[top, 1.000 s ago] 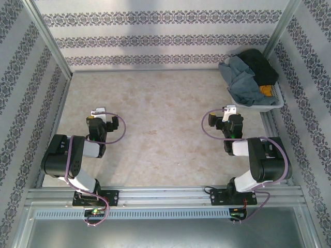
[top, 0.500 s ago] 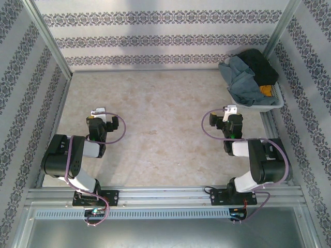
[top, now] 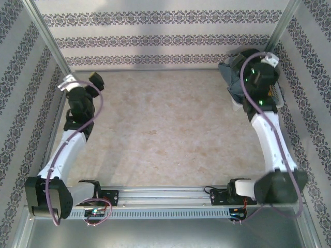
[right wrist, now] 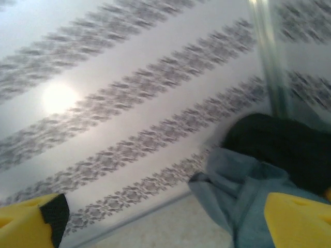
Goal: Fold and stack the t-shirts
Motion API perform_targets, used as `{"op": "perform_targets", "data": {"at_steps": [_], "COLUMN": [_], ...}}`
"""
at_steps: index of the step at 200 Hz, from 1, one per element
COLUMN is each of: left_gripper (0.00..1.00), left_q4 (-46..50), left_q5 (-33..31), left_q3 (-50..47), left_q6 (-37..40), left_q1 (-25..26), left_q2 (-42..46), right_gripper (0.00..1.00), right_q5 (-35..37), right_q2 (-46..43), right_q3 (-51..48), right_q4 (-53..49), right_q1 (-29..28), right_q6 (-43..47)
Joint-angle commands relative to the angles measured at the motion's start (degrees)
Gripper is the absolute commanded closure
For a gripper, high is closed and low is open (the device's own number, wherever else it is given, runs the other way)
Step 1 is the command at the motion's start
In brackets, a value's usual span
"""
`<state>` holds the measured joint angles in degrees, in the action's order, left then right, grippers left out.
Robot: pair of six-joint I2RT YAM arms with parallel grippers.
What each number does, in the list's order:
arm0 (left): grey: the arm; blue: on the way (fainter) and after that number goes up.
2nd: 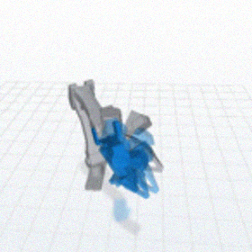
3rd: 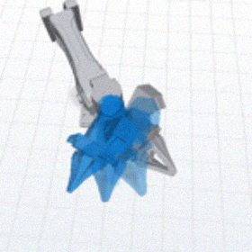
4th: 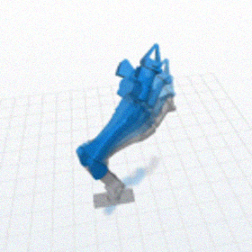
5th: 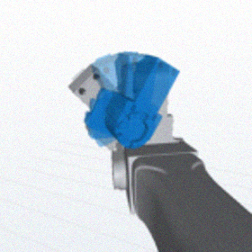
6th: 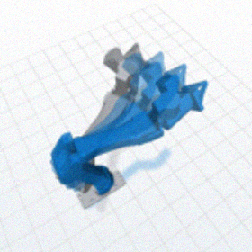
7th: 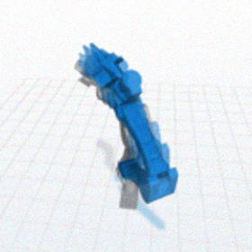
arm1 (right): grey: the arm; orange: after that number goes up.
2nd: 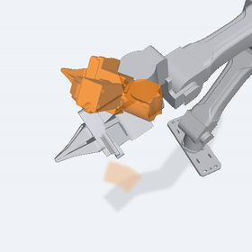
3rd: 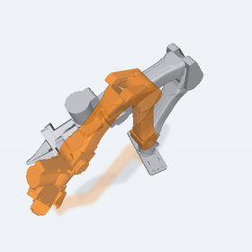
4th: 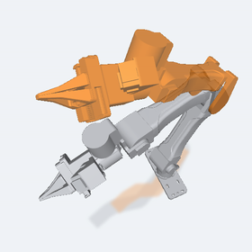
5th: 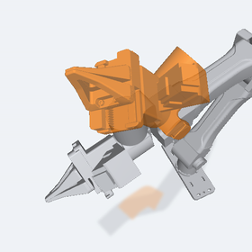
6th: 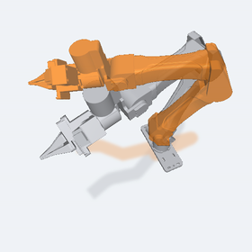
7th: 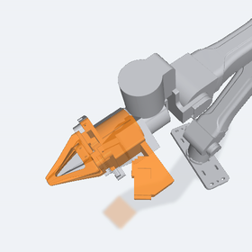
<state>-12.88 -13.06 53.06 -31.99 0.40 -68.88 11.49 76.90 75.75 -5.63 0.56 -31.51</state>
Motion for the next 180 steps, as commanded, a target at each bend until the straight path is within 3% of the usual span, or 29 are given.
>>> {"op": "perform_targets", "data": {"at_steps": [1, 55, 75, 101, 124, 137, 163, 180], "left_gripper": [0.0, 0.01, 0.09, 0.23, 0.35, 0.44, 0.58, 0.61], "left_q4": [19.2, 22.6, 21.0, 19.4, 19.5, 19.6, 20.3, 20.4], "left_q5": [11.4, 20.2, 22.5, 24.4, 24.4, 24.1, 22.7, 21.4], "left_q3": [8.1, 20.7, 21.3, 21.0, 21.0, 21.0, 20.9, 20.6], "left_q6": [-11.6, -4.6, -4.9, -6.6, -6.4, -6.1, -5.5, -5.4], "left_q1": [2.4, 16.0, 18.7, 19.5, 19.6, 19.6, 19.6, 19.5], "left_q2": [-8.7, -15.2, -16.0, -16.4, -16.1, -15.8, -15.7, -15.8], "right_gripper": [0.2, 0.13, 0.14, 0.36, 0.85, 1.0, 1.0, 1.0], "right_q5": [4.5, 3.5, 0.6, -2.0, -2.3, -0.9, 4.1, 6.3], "right_q2": [10.1, 30.5, 37.0, 42.5, 40.7, 37.6, 28.8, 22.9], "right_q3": [7.6, 20.6, 24.6, 28.3, 26.2, 24.5, 22.7, 22.8], "right_q4": [-18.2, -23.7, -23.6, -24.8, -20.9, -18.0, -15.0, -13.6], "right_q1": [0.6, 4.6, 5.1, 5.8, 6.0, 5.5, 3.1, 1.0], "right_q6": [-7.5, -14.9, -14.7, -15.6, -16.7, -16.4, -12.2, -8.9]}}
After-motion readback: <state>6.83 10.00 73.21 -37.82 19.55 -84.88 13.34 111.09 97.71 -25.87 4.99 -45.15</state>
